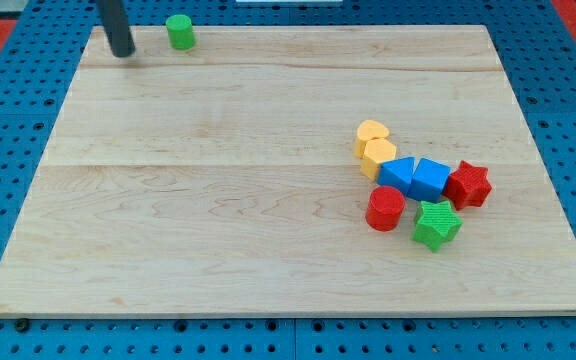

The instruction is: Move the green circle to the center

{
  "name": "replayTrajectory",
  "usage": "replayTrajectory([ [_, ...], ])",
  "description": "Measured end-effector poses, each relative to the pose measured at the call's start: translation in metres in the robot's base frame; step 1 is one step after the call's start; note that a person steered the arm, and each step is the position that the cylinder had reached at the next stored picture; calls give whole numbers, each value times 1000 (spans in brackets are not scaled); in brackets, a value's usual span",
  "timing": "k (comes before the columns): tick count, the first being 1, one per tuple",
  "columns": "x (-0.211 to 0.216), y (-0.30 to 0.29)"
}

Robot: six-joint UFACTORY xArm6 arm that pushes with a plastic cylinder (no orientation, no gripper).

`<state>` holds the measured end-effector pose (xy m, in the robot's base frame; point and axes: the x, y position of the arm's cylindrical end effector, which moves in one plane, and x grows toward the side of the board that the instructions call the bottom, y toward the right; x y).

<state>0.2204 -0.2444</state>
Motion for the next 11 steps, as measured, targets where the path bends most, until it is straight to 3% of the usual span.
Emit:
replayTrajectory([
  [1, -29, 18],
  [2, -24, 94],
  [3, 9, 194],
  [4, 14, 252],
  [5, -17, 276],
  [6, 39, 284],
  [9, 146, 294],
  [11, 98, 238],
])
